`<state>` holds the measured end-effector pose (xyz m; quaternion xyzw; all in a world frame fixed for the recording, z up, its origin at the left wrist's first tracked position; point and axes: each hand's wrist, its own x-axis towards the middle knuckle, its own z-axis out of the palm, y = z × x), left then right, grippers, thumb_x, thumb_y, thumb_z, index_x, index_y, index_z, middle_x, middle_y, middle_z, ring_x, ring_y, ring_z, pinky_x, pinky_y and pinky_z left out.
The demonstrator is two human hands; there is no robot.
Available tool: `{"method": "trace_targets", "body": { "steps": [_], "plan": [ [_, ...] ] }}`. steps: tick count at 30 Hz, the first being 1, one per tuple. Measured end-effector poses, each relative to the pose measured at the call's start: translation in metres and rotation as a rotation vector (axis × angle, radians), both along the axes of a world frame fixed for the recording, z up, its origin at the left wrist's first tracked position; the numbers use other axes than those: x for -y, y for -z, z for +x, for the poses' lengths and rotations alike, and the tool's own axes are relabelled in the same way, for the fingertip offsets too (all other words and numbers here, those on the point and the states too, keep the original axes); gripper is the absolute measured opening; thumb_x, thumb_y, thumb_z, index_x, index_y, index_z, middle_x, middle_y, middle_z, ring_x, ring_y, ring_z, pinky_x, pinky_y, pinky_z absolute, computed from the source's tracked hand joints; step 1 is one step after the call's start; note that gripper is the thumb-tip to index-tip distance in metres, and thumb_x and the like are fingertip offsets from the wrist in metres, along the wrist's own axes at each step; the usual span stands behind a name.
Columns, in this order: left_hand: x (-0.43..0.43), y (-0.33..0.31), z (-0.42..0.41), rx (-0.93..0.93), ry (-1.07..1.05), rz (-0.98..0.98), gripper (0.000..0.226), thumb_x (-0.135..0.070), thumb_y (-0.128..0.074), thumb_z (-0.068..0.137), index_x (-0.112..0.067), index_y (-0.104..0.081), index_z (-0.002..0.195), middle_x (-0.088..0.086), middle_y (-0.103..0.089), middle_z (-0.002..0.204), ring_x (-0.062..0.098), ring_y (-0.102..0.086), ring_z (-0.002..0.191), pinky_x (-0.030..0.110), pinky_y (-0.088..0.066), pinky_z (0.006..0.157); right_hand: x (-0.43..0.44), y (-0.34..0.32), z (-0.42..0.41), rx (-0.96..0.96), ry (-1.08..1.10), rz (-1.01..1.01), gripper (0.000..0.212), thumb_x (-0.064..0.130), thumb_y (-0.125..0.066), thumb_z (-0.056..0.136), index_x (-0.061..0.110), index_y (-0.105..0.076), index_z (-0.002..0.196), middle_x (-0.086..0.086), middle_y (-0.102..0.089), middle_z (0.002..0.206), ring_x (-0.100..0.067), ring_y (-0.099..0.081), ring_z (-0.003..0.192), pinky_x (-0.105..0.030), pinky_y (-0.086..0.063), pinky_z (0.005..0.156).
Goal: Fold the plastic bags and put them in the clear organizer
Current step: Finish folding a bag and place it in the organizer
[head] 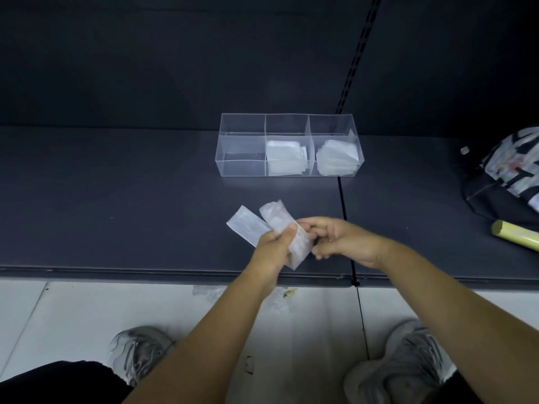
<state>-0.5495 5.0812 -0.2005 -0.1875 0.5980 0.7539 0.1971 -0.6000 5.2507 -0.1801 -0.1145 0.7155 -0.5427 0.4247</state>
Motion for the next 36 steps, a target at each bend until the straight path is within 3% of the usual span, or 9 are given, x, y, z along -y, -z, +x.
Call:
{"method": "trace_targets", "body": {
  "steps": [7, 12, 18, 21, 24, 26, 29, 33, 36],
  "plan": [
    [0.021, 0.023, -0.015, 0.153, -0.127, 0.200, 0.028, -0.025, -0.039, 0.103, -0.014, -0.063, 0.111, 0.009, -0.072, 0.109, 0.023, -0.069, 0.099, 0.036, -0.056, 0.083, 0.023, 0.036, 0.008, -0.020, 0.163, 0.245, 0.032, 0.012, -0.071, 0.085, 0.014, -0.059, 0.115, 0.002, -0.071, 0.084, -0.011, -0.056, 0.055, -0.021, -0.045, 0.054],
    [0.036, 0.034, -0.025, 0.215, -0.166, 0.112, 0.026, -0.021, -0.040, 0.103, -0.010, -0.061, 0.112, 0.011, -0.070, 0.109, 0.019, -0.068, 0.095, 0.034, -0.054, 0.084, 0.029, 0.049, 0.009, -0.122, 0.217, 0.370, 0.020, 0.008, -0.070, 0.083, 0.013, -0.059, 0.098, -0.004, -0.071, 0.079, -0.010, -0.055, 0.043, -0.017, -0.040, 0.042],
    [0.062, 0.033, -0.047, 0.234, -0.367, -0.034, 0.019, -0.015, -0.052, 0.098, -0.004, -0.067, 0.102, 0.014, -0.070, 0.101, 0.018, -0.069, 0.082, 0.023, -0.056, 0.062, 0.031, 0.054, 0.009, -0.133, 0.243, 0.421, 0.017, 0.009, -0.072, 0.080, 0.013, -0.057, 0.088, -0.004, -0.071, 0.069, -0.010, -0.059, 0.045, -0.019, -0.041, 0.049],
    [0.072, 0.036, -0.042, -0.013, -0.458, -0.514, 0.026, -0.010, -0.051, 0.097, -0.002, -0.065, 0.117, 0.012, -0.068, 0.108, 0.024, -0.064, 0.099, 0.030, -0.053, 0.087, 0.030, 0.052, 0.008, -0.108, 0.233, 0.434, 0.017, 0.010, -0.072, 0.081, 0.013, -0.058, 0.089, -0.010, -0.071, 0.070, -0.010, -0.061, 0.048, -0.017, -0.039, 0.048],
    [0.059, 0.030, -0.008, -0.604, -0.155, -1.078, 0.029, -0.012, -0.055, 0.093, -0.010, -0.063, 0.121, 0.006, -0.064, 0.121, 0.021, -0.054, 0.113, 0.020, -0.035, 0.101, 0.030, 0.049, 0.008, -0.090, 0.222, 0.435, 0.016, 0.010, -0.071, 0.081, 0.014, -0.058, 0.089, -0.013, -0.072, 0.076, -0.010, -0.062, 0.050, -0.016, -0.037, 0.044],
    [0.043, 0.039, 0.019, -0.807, 0.253, -1.066, 0.042, -0.027, -0.060, 0.091, -0.009, -0.058, 0.129, 0.008, -0.057, 0.132, 0.022, -0.048, 0.124, 0.025, -0.030, 0.110, 0.030, 0.046, 0.007, -0.085, 0.210, 0.432, 0.018, 0.010, -0.073, 0.080, 0.013, -0.058, 0.090, -0.010, -0.071, 0.074, -0.010, -0.062, 0.050, -0.020, -0.038, 0.045],
    [0.034, 0.057, 0.045, -0.798, 0.612, -1.121, 0.075, -0.050, -0.057, 0.088, -0.005, -0.036, 0.145, 0.008, -0.033, 0.153, 0.020, -0.024, 0.144, 0.026, -0.008, 0.119, 0.031, 0.039, 0.006, -0.037, 0.185, 0.425, 0.017, 0.011, -0.072, 0.082, 0.012, -0.059, 0.093, -0.002, -0.070, 0.071, -0.008, -0.063, 0.052, -0.021, -0.041, 0.047],
    [0.034, 0.058, 0.046, -0.757, 0.455, -1.070, 0.060, -0.031, -0.064, 0.090, -0.010, -0.044, 0.142, 0.005, -0.044, 0.147, 0.019, -0.037, 0.138, 0.020, -0.017, 0.115, 0.030, 0.028, 0.008, 0.122, 0.227, 0.338, 0.005, 0.012, -0.065, 0.088, 0.012, -0.061, 0.092, 0.002, -0.068, 0.065, -0.008, -0.063, 0.053, -0.018, -0.042, 0.046],
    [0.032, 0.046, 0.043, -0.741, 0.306, -1.088, 0.038, -0.011, -0.060, 0.089, -0.017, -0.063, 0.126, 0.006, -0.072, 0.106, 0.025, -0.067, 0.093, 0.028, -0.051, 0.080, 0.032, 0.016, 0.008, 0.155, 0.295, 0.212, 0.009, 0.014, -0.065, 0.089, 0.013, -0.063, 0.098, 0.004, -0.070, 0.067, -0.007, -0.063, 0.052, -0.017, -0.042, 0.045]
  ]
}}
